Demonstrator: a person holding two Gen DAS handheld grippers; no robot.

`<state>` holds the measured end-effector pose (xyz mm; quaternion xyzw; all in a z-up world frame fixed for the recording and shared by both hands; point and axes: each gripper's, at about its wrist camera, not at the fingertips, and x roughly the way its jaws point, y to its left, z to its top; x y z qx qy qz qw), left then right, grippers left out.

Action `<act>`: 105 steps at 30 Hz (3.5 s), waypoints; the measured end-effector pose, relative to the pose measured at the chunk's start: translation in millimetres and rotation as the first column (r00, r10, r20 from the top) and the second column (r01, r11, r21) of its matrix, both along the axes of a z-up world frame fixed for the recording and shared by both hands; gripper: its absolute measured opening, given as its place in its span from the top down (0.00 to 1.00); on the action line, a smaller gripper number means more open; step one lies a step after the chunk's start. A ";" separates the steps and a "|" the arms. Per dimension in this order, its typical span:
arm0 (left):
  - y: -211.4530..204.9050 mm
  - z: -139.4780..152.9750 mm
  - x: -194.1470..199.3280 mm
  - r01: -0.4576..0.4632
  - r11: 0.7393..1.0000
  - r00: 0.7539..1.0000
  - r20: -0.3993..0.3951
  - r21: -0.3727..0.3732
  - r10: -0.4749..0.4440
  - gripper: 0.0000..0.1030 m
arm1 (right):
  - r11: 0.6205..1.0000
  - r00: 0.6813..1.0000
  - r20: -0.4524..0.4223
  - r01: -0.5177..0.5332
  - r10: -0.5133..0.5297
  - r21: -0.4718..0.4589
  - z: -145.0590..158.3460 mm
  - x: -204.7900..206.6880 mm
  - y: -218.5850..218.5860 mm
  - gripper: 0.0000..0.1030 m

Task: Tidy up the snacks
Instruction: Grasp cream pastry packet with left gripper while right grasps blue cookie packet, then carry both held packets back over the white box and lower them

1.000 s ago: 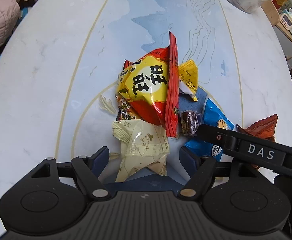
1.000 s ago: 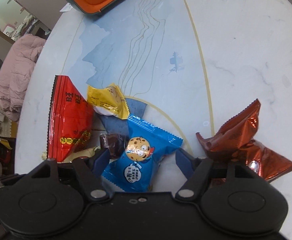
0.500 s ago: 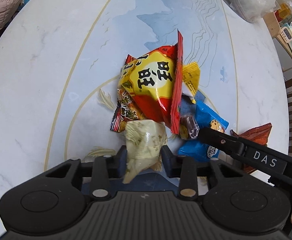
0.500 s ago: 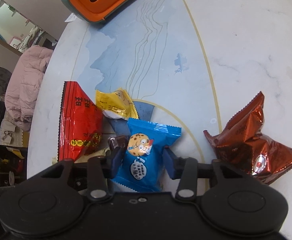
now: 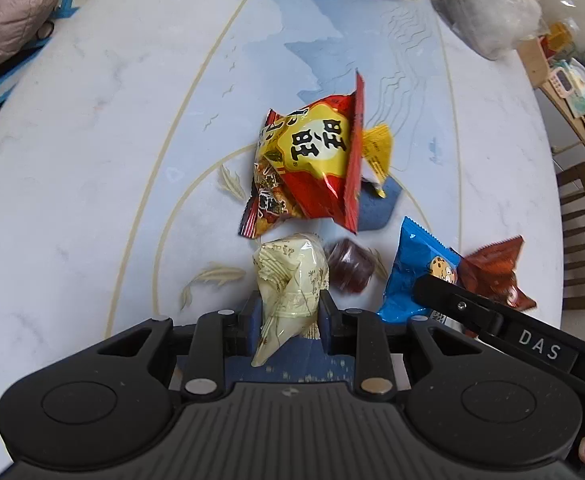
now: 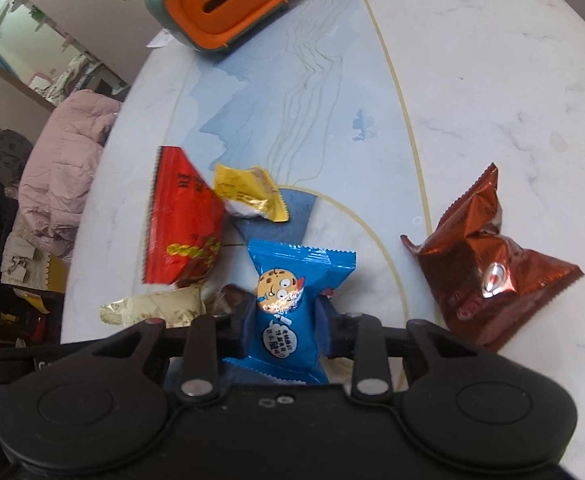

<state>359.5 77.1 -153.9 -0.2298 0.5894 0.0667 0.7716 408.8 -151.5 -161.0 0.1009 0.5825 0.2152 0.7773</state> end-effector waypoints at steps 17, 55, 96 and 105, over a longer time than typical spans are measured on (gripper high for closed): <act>-15.0 112.0 -83.8 0.094 0.995 0.980 0.171 0.030 -0.098 0.74 | 0.994 0.985 0.155 -0.088 0.077 0.062 98.8 -83.0 -13.4 0.72; -49.9 164.7 -264.3 0.279 0.959 0.946 0.156 0.051 -0.283 0.74 | 0.986 0.969 0.193 -0.163 0.152 0.040 153.1 -272.6 -38.3 0.72; -54.5 2.2 -243.4 0.282 0.942 0.959 -0.049 0.182 -0.278 0.73 | 0.987 0.989 -0.004 -0.145 0.145 -0.077 19.4 -288.5 -0.5 0.72; -53.4 0.5 -244.5 0.287 0.939 0.958 -0.043 0.187 -0.284 0.73 | 0.989 0.992 -0.015 -0.128 0.128 -0.070 17.4 -283.7 1.3 0.70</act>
